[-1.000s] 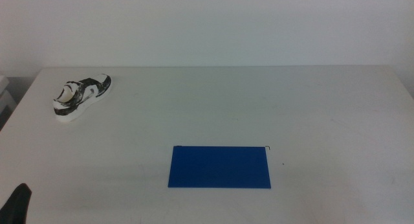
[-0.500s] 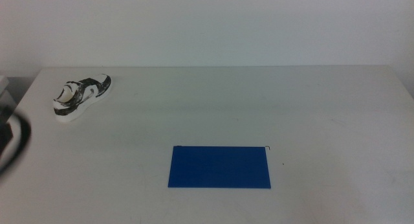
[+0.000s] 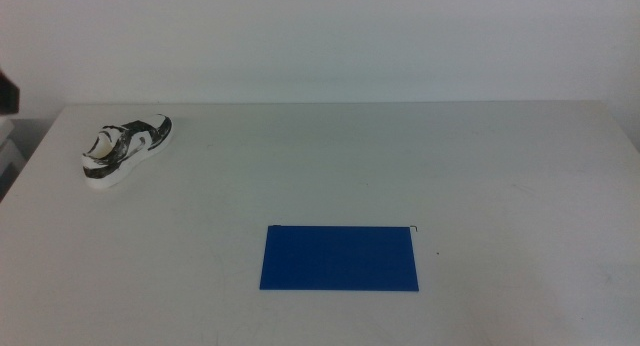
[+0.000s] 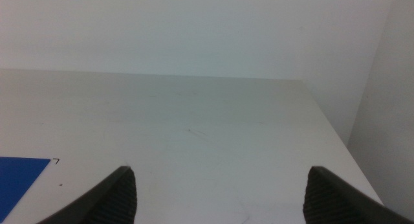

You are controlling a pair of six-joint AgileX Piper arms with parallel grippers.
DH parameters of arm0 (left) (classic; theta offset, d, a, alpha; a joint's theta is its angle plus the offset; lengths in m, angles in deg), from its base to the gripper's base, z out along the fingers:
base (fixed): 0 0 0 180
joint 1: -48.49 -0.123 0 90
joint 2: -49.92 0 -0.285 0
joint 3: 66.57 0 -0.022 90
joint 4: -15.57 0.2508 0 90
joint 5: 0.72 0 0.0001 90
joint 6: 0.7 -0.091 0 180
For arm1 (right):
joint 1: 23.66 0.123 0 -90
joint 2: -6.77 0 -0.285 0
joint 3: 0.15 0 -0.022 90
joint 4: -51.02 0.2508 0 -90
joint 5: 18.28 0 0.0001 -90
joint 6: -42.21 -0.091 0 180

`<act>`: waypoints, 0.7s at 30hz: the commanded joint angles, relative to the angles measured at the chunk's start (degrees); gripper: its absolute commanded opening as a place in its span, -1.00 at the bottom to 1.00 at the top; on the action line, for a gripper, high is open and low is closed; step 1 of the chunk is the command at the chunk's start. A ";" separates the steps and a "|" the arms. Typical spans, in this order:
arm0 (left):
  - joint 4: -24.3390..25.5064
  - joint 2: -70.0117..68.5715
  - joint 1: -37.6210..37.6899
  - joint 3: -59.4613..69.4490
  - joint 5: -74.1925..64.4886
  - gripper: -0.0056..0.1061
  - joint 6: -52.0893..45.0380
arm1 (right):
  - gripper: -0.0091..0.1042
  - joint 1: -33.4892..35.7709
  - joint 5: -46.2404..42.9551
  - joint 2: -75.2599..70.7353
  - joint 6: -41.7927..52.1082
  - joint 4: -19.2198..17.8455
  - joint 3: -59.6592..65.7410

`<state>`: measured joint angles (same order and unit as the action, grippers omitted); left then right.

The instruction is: Use one arm to grab the shoe from the table and place it on the mat.

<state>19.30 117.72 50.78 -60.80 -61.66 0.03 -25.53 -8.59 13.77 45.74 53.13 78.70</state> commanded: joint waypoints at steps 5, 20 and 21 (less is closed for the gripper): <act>1.57 9.60 -0.04 -9.01 -1.57 0.77 0.92 | 0.33 0.18 -4.54 -1.21 0.72 -0.49 -0.54; 5.04 32.94 -0.23 -28.00 -8.30 0.77 -5.51 | 0.33 0.18 -4.54 -1.21 0.72 -0.49 -0.54; 5.05 34.77 -0.69 -30.13 -8.86 0.77 -6.18 | 0.33 0.18 -4.54 -1.21 0.72 -0.49 -0.54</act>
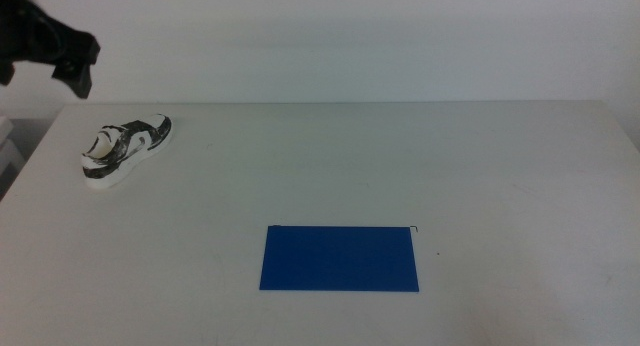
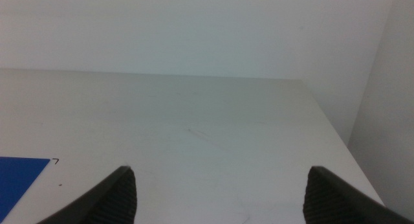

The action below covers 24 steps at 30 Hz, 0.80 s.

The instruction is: Use one arm to grab the shoe from the table and place it on the mat.

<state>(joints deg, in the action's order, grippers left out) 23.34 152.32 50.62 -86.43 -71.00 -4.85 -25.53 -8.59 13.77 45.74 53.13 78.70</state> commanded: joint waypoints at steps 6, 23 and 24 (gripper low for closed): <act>-6.89 10.22 -5.20 -15.27 -2.01 0.77 -10.47 | 0.33 0.18 -4.54 -1.21 0.72 -0.49 -0.54; -15.03 32.84 -8.55 -30.61 -1.86 0.77 -27.60 | 0.33 0.18 -4.54 -1.21 0.72 -0.49 -0.54; -15.03 33.48 -8.55 -30.61 -1.61 0.77 -28.04 | 0.33 0.18 -4.54 -1.21 0.72 -0.49 -0.54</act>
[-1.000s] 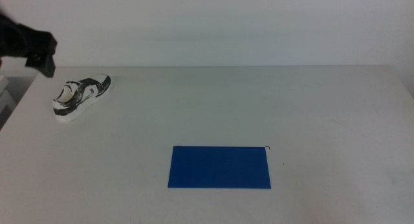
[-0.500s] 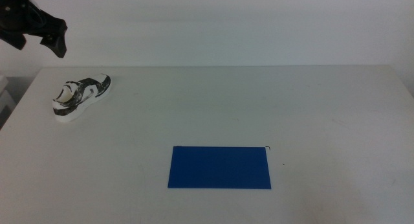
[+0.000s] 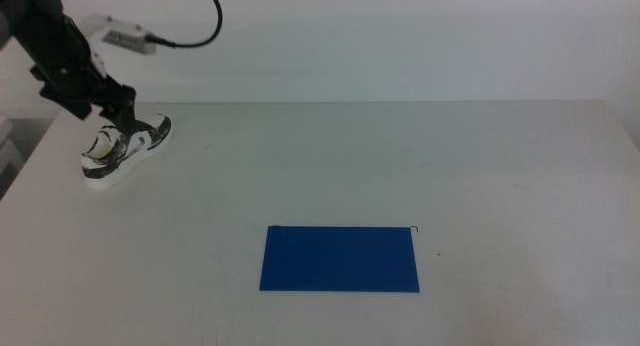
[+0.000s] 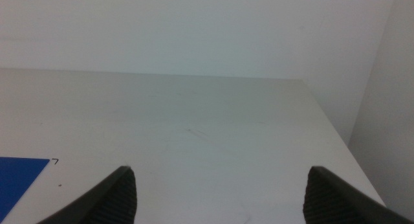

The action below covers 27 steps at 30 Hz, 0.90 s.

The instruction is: Use one arm to grab the shoe from the table and place it on the mat.

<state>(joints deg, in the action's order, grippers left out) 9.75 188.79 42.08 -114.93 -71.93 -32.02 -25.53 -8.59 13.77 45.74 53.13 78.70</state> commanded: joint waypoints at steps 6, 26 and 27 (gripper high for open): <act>-1.45 -0.22 -0.02 -2.11 2.69 0.77 -2.24 | 0.33 0.18 -4.54 -1.21 0.72 -0.49 -0.54; -4.52 4.88 -0.02 -2.11 12.12 0.77 -3.91 | 0.33 0.18 -4.54 -1.21 0.72 -0.49 -0.54; -4.46 4.92 -0.02 -2.11 12.00 0.75 -3.91 | 0.33 0.18 -4.54 -1.21 0.72 -0.49 -0.54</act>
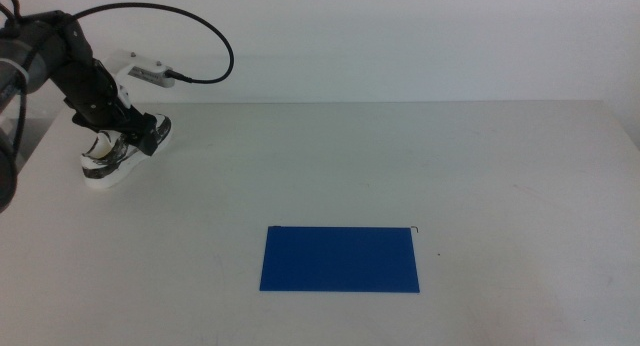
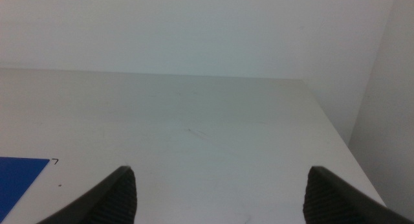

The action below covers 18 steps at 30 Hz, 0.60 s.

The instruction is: Use one arm to grab the shoe from the table and place it on the mat.

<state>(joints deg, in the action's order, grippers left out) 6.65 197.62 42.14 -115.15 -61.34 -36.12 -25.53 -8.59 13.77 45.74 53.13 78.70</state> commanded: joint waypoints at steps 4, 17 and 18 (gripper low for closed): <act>-1.30 -3.38 -0.12 -1.89 0.89 0.54 0.76 | 0.33 0.18 -4.54 -1.21 0.72 -0.49 -0.54; -1.94 -6.25 0.00 -1.89 -2.74 -0.93 0.91 | 0.33 0.18 -4.54 -1.21 0.72 -0.49 -0.54; -1.94 -6.89 0.00 -1.89 -3.62 -0.93 0.91 | 0.33 0.18 -4.54 -1.21 0.72 -0.49 -0.54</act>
<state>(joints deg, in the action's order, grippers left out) 6.39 196.98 42.14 -115.15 -65.03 -35.91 -25.53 -8.59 13.77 45.74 53.13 78.70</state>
